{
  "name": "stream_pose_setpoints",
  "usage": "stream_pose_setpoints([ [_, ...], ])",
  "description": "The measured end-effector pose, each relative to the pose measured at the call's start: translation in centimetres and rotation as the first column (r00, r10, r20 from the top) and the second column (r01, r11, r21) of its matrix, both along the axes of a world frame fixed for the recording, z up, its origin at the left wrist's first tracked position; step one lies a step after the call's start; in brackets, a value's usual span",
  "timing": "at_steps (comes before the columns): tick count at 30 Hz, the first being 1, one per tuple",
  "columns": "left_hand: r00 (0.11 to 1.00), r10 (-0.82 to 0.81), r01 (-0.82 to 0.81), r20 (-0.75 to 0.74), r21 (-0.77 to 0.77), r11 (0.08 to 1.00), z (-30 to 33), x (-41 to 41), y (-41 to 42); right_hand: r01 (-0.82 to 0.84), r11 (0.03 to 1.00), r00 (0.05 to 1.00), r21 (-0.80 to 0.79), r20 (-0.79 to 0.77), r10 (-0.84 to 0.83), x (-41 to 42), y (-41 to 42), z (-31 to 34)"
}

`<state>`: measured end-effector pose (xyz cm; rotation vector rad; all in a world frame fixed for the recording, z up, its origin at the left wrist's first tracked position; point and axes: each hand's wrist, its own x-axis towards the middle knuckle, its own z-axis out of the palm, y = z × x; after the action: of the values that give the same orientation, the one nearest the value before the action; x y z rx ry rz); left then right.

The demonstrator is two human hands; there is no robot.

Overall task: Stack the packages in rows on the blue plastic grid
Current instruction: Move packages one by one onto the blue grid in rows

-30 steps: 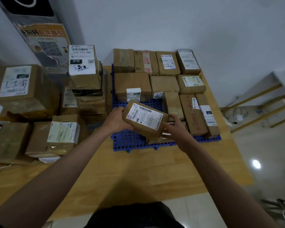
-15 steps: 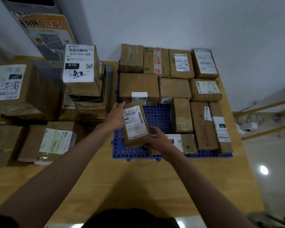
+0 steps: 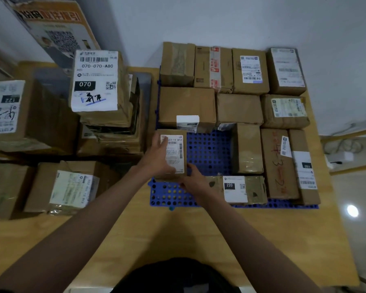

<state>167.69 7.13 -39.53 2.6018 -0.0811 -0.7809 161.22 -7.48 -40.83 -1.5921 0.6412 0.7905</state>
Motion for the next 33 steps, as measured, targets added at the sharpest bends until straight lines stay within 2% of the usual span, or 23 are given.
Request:
stream_pose_setpoints([
  [6, 0.996, -0.081, 0.077, 0.040, 0.092, 0.993, 0.0, 0.2, 0.2, 0.021, 0.997, 0.999, 0.073, 0.043, -0.024, 1.3, 0.9, 0.2],
  [13, 0.994, -0.110, 0.108, 0.017, 0.091, 0.990, 0.5, 1.0, 0.4, -0.053, 0.998, 0.996, 0.020, 0.073, 0.052, 1.4, 1.0, 0.7],
  [18, 0.993, -0.116, 0.116, -0.002, 0.101, 0.988, 1.3, 0.8, 0.4, -0.154, 0.975, 0.982, -0.162, 0.087, 0.170, 0.9, 0.7, 1.8],
  [23, 0.985, -0.159, 0.152, 0.064, 0.105, 0.983, 3.1, -0.6, -0.1, -0.213, 0.922, 0.950, -0.324, 0.152, 0.273, -0.1, -0.6, 4.6],
  [26, 0.976, -0.205, 0.199, 0.077, 0.075, 0.977, 4.2, -1.7, -0.2, -0.281, 0.870, 0.913, -0.406, 0.165, 0.372, -1.2, -1.1, 6.2],
  [33, 0.945, -0.322, 0.321, 0.051, 0.020, 0.947, 6.5, -5.8, 0.4, -0.464, 0.638, 0.751, -0.614, 0.108, 0.651, -3.7, -0.6, 8.3],
])
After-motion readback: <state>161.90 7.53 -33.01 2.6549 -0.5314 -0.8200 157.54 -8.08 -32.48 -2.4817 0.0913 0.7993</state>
